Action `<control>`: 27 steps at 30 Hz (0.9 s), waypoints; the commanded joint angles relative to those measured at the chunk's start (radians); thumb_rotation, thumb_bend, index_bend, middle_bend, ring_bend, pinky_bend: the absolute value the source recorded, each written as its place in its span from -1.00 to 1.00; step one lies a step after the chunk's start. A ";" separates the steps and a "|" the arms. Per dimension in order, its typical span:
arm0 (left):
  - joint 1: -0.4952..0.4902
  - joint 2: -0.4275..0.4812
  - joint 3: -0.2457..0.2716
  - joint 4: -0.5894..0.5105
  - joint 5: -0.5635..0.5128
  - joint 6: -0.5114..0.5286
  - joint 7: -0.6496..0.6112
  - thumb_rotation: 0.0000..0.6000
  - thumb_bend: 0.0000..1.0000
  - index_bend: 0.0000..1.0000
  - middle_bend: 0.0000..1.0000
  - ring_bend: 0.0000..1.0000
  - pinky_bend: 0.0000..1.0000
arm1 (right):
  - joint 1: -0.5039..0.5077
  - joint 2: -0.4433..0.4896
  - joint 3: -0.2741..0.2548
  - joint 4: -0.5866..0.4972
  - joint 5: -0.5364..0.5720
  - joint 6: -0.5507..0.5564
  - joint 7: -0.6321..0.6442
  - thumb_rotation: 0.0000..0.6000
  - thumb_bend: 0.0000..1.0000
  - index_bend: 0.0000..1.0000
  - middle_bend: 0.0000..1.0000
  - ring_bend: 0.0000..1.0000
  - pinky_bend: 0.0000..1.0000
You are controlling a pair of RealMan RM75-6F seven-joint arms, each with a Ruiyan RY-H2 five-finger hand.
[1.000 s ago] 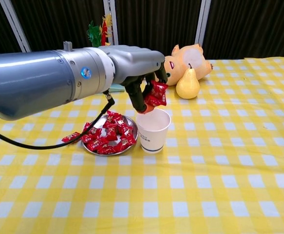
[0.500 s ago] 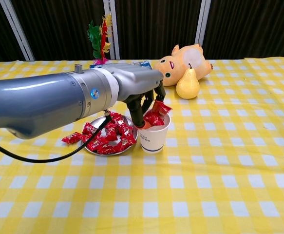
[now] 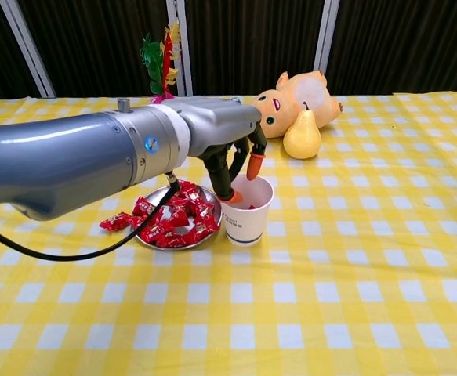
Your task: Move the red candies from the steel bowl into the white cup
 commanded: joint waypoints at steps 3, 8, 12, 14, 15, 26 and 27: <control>0.025 0.037 -0.023 -0.036 0.028 0.026 -0.041 1.00 -0.42 -0.19 -0.02 0.81 0.90 | -0.001 -0.001 0.002 0.001 0.000 0.003 0.002 1.00 -0.16 -1.00 -1.00 -1.00 -0.76; 0.062 0.109 -0.001 -0.076 0.011 0.037 -0.044 1.00 -0.57 -0.36 -0.19 0.81 0.90 | -0.001 -0.002 0.002 0.004 -0.001 0.006 0.004 1.00 -0.16 -1.00 -1.00 -1.00 -0.76; 0.077 0.166 0.035 -0.104 -0.077 0.026 0.001 1.00 -0.67 -0.53 -0.37 0.81 0.90 | -0.001 -0.004 0.001 0.004 -0.007 0.009 0.001 1.00 -0.16 -1.00 -1.00 -1.00 -0.76; 0.076 0.182 0.044 -0.111 -0.128 0.019 0.022 1.00 -0.68 -0.57 -0.42 0.81 0.90 | -0.001 -0.005 0.000 0.004 -0.010 0.010 0.000 1.00 -0.16 -1.00 -1.00 -1.00 -0.76; 0.073 0.189 0.046 -0.113 -0.157 0.014 0.034 1.00 -0.68 -0.58 -0.44 0.81 0.90 | -0.001 -0.005 0.000 0.003 -0.010 0.009 -0.001 1.00 -0.16 -1.00 -1.00 -1.00 -0.76; 0.039 0.142 0.065 -0.035 -0.299 -0.004 0.091 1.00 -0.68 -0.60 -0.50 0.81 0.90 | 0.001 -0.006 0.000 0.001 -0.006 0.005 -0.001 1.00 -0.16 -1.00 -1.00 -1.00 -0.76; 0.037 0.135 0.065 -0.025 -0.299 -0.005 0.092 1.00 -0.68 -0.60 -0.51 0.81 0.90 | 0.001 -0.005 0.000 0.001 -0.005 0.005 0.001 1.00 -0.16 -1.00 -1.00 -1.00 -0.76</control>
